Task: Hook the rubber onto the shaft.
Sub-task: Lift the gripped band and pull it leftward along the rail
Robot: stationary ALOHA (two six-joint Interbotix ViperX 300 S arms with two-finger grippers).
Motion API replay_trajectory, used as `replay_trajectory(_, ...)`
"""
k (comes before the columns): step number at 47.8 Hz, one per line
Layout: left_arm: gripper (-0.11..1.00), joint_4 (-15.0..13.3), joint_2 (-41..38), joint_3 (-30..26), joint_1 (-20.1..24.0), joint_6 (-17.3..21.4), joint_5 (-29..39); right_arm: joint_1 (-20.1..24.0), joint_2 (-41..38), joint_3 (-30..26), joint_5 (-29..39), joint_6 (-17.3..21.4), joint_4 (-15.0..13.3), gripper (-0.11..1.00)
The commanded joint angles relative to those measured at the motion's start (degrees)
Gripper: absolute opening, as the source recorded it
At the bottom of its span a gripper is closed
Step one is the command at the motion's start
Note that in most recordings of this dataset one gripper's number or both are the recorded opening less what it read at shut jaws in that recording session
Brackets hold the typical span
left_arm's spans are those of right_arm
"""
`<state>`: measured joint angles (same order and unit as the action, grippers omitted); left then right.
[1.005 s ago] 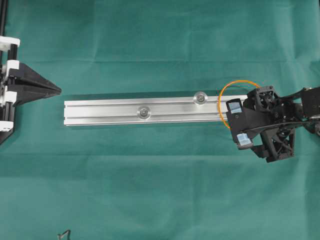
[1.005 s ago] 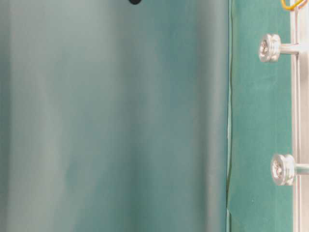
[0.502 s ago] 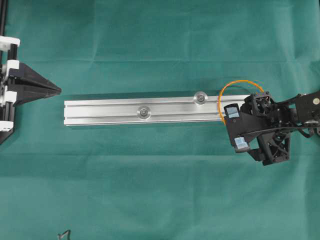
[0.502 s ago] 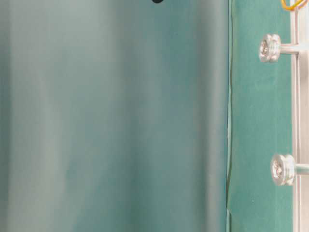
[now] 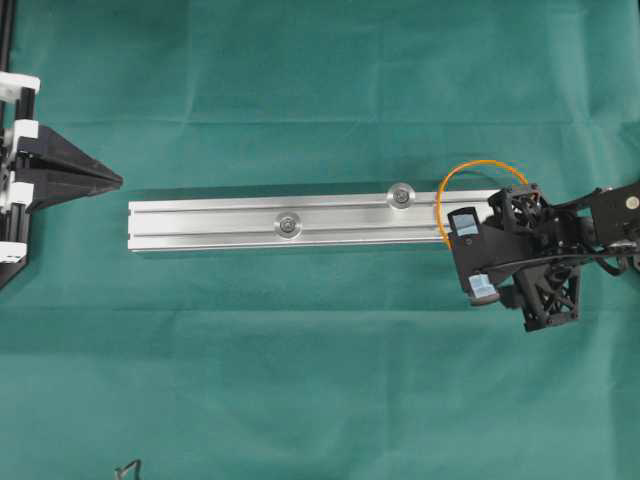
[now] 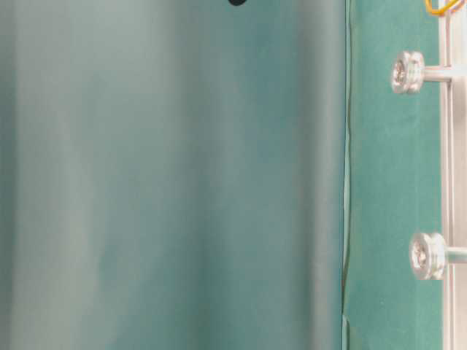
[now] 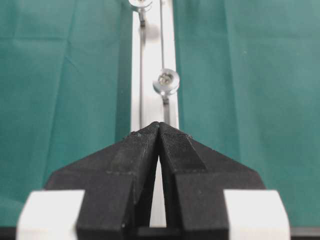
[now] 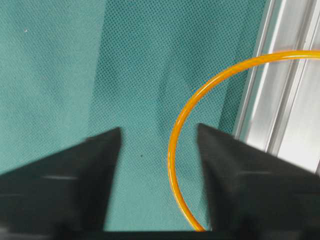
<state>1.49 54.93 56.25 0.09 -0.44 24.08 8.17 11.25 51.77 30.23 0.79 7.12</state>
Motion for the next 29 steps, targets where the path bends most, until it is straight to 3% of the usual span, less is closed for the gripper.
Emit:
replay_trajectory(1, 0.00, 0.1, -0.4, -1.9, 0.1, -0.1, -0.3, 0.2, 0.3, -0.2, -0.2, 0.0, -0.1, 0.48)
replay_trajectory(6, 0.00, 0.1, -0.4, -1.9, 0.1, -0.1, -0.3, 0.2, 0.3, 0.0, -0.1, 0.0, -0.1, 0.22)
replay_trajectory(10, 0.00, 0.1, -0.4, -1.9, 0.1, -0.1, -0.3, 0.3, 0.3, -0.3, -0.1, 0.0, -0.1, 0.08)
replay_trajectory(29, 0.00, 0.1, -0.4, -1.9, 0.1, -0.1, -0.3, 0.3, 0.4, -0.5, -0.1, 0.0, -0.2, 0.07)
